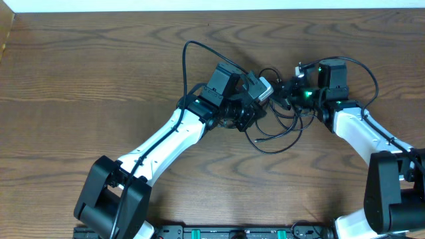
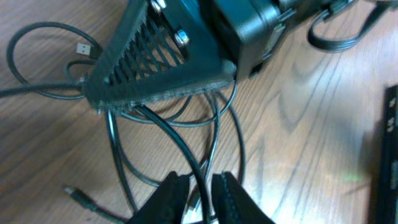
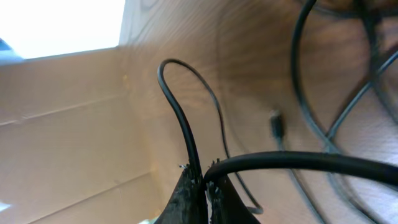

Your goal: Untangle cables

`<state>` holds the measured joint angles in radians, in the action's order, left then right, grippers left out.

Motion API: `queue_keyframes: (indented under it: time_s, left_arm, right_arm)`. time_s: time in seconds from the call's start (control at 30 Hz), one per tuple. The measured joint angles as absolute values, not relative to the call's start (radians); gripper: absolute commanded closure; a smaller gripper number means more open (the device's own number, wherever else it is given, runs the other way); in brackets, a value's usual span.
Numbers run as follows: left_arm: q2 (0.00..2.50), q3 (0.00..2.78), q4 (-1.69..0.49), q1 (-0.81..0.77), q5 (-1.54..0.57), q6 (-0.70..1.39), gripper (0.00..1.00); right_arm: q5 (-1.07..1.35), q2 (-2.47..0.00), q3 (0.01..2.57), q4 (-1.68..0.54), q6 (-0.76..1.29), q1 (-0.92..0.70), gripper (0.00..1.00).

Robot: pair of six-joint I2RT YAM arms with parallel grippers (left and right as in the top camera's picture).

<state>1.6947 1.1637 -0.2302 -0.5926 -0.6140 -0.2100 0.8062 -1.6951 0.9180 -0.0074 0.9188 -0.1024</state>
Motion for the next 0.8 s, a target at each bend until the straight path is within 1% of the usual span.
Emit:
queue_keyframes:
  time_s: [0.07, 0.1, 0.3, 0.33, 0.5, 0.67, 0.8]
  left_arm:
    - [1.695, 1.164, -0.267, -0.593, -0.585, -0.210, 0.58]
    - [1.695, 1.164, -0.282, -0.593, -0.573, -0.211, 0.48]
    - [1.695, 1.164, -0.365, -0.593, -0.543, -0.211, 0.46]
    - [1.694, 1.164, -0.381, -0.593, -0.543, -0.211, 0.43]
    - [1.623, 1.164, -0.474, -0.588, -0.539, -0.211, 0.40]
    - [1.495, 1.164, -0.529, -0.568, -0.514, -0.211, 0.40]
    - [1.482, 1.164, -0.553, -0.564, -0.461, -0.211, 0.40]
  right_arm:
    - [0.761, -1.695, 0.918, 0.000, 0.871, -0.096, 0.99]
    - [0.757, -1.695, 0.918, 0.007, 0.857, -0.091, 0.99]
    - [0.787, -1.695, 0.952, 0.028, 0.758, -0.060, 0.99]
    - [0.807, -1.695, 0.960, 0.028, 0.751, -0.060, 0.99]
    - [0.896, -1.682, 1.005, 0.027, 0.741, -0.060, 0.99]
    - [0.920, -1.600, 1.034, 0.026, 0.742, -0.060, 0.99]
    - [0.894, -1.522, 1.085, 0.012, 0.728, -0.055, 0.99]
